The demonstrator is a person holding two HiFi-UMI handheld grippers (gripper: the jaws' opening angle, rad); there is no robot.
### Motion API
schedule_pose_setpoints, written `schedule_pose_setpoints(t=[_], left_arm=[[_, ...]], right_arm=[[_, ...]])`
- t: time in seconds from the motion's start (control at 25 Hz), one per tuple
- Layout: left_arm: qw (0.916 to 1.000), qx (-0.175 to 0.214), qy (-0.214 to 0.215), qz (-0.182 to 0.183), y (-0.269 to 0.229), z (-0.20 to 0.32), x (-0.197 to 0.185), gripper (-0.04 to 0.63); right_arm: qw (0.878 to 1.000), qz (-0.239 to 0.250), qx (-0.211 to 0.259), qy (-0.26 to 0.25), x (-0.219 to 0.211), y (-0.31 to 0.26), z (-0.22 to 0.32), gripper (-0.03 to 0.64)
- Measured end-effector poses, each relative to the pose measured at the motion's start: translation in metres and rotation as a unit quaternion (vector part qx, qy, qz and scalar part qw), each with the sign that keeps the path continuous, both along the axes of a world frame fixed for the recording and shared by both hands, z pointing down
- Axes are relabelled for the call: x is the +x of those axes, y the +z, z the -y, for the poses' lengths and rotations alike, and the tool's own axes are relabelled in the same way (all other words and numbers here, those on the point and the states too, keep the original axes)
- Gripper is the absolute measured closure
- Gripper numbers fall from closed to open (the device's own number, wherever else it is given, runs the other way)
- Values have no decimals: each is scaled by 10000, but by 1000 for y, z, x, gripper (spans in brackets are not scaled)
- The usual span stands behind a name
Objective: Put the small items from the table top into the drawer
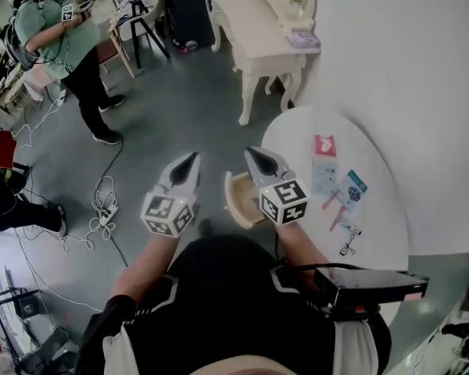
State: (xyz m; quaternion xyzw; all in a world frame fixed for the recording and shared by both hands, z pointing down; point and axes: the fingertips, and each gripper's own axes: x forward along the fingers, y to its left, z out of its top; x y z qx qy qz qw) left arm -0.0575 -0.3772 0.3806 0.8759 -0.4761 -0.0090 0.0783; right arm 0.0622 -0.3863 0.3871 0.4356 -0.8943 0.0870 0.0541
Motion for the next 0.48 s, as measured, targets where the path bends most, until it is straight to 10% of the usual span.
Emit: schedule_pose_setpoints(t=[0.48], left_arm=[[10000,52,24,44,2,-2,2,595]], right_arm=[[10000,29,-77,34,3,7,2,617]])
